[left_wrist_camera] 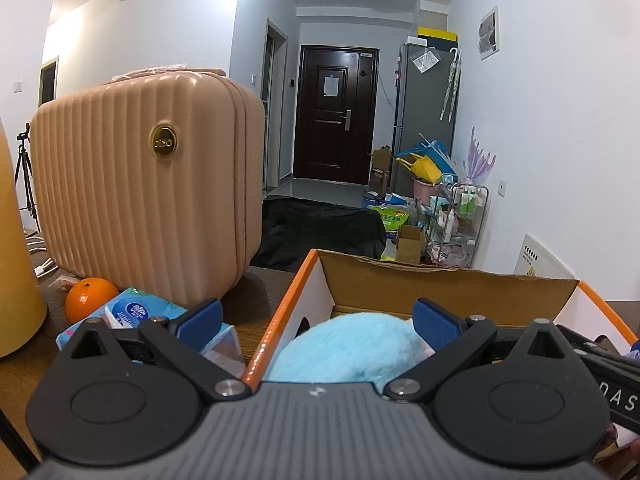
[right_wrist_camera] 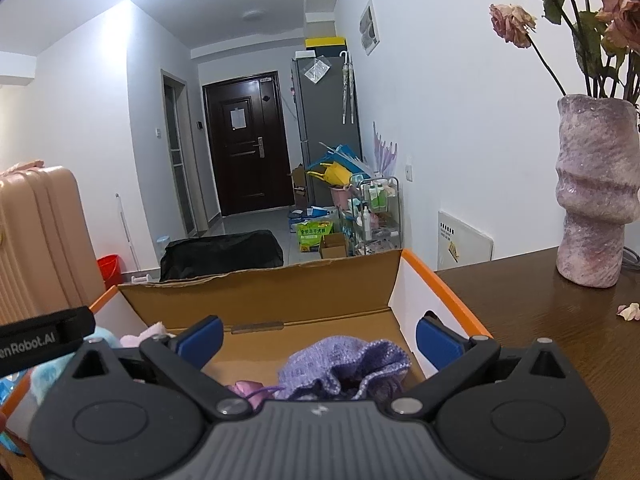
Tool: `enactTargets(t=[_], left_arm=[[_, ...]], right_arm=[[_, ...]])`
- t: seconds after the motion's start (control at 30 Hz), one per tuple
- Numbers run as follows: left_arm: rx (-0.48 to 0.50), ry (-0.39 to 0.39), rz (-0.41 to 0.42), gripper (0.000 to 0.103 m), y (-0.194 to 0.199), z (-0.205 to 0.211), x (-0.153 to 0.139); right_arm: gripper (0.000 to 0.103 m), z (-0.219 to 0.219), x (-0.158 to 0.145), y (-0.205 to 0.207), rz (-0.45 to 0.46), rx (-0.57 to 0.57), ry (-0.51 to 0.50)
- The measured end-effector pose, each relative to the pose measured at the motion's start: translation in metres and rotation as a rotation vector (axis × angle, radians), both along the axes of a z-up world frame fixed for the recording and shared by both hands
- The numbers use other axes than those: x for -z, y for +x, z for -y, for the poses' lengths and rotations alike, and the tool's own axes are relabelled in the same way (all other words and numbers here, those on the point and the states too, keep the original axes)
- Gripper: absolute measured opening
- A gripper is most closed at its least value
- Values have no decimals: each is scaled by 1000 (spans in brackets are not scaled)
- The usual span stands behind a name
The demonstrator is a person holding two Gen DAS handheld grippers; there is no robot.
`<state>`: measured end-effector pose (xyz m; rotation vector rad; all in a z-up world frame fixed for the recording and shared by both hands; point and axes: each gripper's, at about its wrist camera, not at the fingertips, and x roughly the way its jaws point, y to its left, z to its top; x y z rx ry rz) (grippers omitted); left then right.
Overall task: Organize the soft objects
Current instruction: 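Lift both grippers out of the box and pull back from it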
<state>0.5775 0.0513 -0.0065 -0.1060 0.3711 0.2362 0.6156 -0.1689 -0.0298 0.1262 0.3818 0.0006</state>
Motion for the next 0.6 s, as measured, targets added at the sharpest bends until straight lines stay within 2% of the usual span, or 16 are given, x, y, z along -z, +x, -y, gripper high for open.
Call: enactTargets(t=[0.23,0.47,0.6], left_arm=[[3,13,2,103,-9,-1,1],[9,23,19,103,-17,0,-2],[11,22,24,103,-21,0,-3]], right_arm=[[103,0,0,-10,11,-1,-32],[103,-4,-8,-26,107,90,-147],[103,2,-12,-32,127,131,-189]])
